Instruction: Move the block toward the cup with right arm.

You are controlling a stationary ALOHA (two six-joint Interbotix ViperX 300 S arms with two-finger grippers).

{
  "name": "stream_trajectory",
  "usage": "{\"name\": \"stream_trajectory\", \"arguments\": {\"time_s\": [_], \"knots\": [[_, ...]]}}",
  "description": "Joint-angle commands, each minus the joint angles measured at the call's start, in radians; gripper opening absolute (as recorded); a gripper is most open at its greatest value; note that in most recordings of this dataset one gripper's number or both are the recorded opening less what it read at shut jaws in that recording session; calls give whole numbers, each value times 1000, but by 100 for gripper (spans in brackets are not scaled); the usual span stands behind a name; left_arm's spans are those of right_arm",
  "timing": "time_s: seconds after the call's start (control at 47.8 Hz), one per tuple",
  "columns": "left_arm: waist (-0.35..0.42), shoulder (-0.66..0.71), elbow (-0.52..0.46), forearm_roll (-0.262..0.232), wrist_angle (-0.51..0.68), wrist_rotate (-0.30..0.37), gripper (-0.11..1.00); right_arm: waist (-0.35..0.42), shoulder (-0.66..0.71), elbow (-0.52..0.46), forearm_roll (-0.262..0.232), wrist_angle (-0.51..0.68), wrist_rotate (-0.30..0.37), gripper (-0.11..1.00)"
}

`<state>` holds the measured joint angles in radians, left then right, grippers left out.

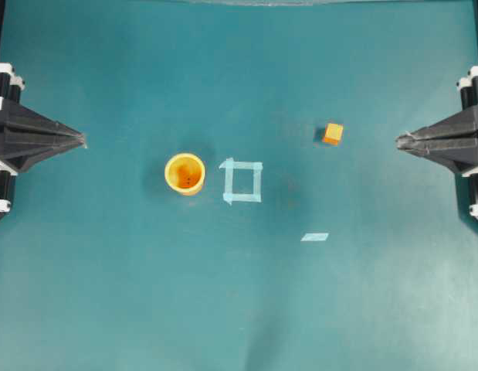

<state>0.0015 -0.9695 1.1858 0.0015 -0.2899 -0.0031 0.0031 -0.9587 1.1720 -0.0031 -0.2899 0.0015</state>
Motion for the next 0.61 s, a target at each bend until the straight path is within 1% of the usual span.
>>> {"name": "stream_trajectory", "arguments": {"time_s": [0.0,0.063,0.167,0.188,0.293,0.418,0.481,0.502,0.586], "knots": [[0,17,-26,3,3,-11,-1,-8,3,-18,6,-2,5,0],[0,17,-28,3,6,-11,0,-12,11,-32,9,34,9,0],[0,17,-28,3,8,-11,0,-32,23,-64,11,130,25,0],[0,18,-28,3,6,-9,0,-43,31,-75,11,161,31,0],[0,18,-28,3,8,-11,0,-84,43,-103,12,242,49,0],[0,18,-28,3,6,-11,0,-135,55,-124,11,296,71,2],[0,18,-28,3,8,-9,0,-152,60,-129,12,304,78,8],[0,18,-28,3,6,-11,0,-156,63,-132,11,304,83,11],[0,18,-28,3,6,-11,0,-167,71,-137,11,307,91,32]]}}
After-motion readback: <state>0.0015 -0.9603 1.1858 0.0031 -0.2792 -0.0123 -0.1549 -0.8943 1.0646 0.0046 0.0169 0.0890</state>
